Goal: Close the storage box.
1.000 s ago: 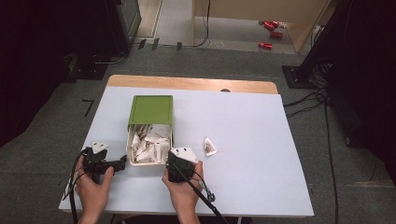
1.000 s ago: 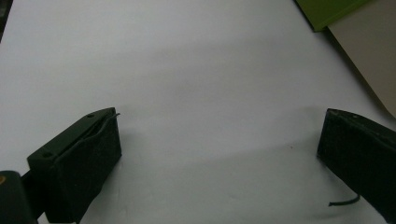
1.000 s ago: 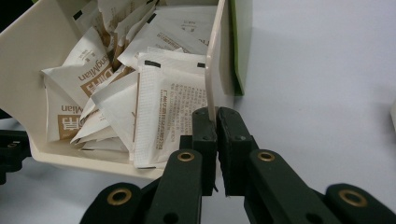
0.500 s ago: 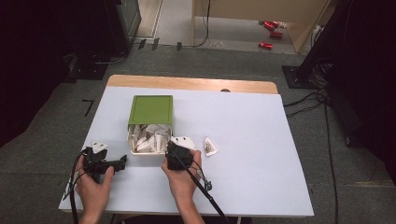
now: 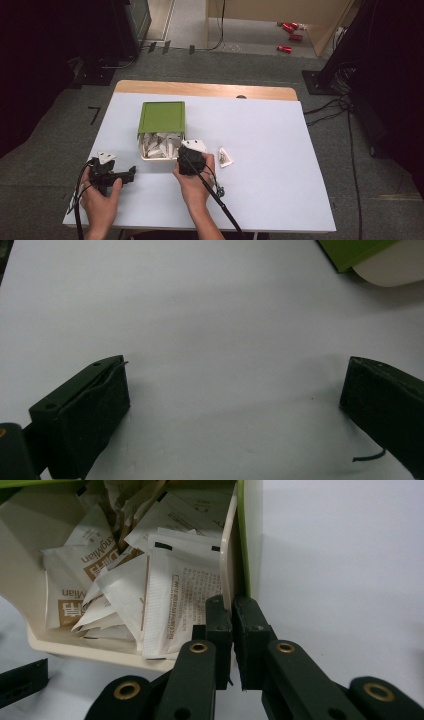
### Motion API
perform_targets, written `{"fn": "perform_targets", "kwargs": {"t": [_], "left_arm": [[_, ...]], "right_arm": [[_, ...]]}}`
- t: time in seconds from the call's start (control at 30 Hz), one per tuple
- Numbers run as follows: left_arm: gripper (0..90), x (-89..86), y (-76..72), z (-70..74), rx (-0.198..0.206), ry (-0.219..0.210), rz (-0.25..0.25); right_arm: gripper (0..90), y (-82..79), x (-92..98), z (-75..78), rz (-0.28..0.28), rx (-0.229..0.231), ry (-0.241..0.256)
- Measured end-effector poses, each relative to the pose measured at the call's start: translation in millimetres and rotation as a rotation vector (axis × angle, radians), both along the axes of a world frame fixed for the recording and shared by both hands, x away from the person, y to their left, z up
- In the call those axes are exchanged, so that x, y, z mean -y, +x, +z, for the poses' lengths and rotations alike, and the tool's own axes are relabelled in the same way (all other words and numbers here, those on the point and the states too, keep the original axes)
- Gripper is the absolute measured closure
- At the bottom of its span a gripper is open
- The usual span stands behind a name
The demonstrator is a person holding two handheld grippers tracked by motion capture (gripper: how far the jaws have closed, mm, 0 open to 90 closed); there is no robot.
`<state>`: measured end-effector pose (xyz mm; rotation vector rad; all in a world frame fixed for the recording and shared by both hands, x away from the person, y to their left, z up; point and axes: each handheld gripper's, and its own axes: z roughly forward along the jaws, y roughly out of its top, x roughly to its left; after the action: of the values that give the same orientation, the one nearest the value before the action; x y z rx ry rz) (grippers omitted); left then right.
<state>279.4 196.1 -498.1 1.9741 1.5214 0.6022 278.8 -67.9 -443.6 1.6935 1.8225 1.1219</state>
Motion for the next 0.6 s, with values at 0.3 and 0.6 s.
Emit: {"fn": "perform_targets", "kwargs": {"t": [0.3,0.6], "left_arm": [[0.0,-0.5,0.2,0.3,-0.004,0.002,-0.003],[0.0,-0.3,0.0,0.2,-0.003,0.002,-0.003]], "right_arm": [[70.8,-13.5,7.3,-5.9,0.079,0.033,0.013],[69.1,-30.9,5.5,-21.1,0.107,0.008,-0.01]]}}
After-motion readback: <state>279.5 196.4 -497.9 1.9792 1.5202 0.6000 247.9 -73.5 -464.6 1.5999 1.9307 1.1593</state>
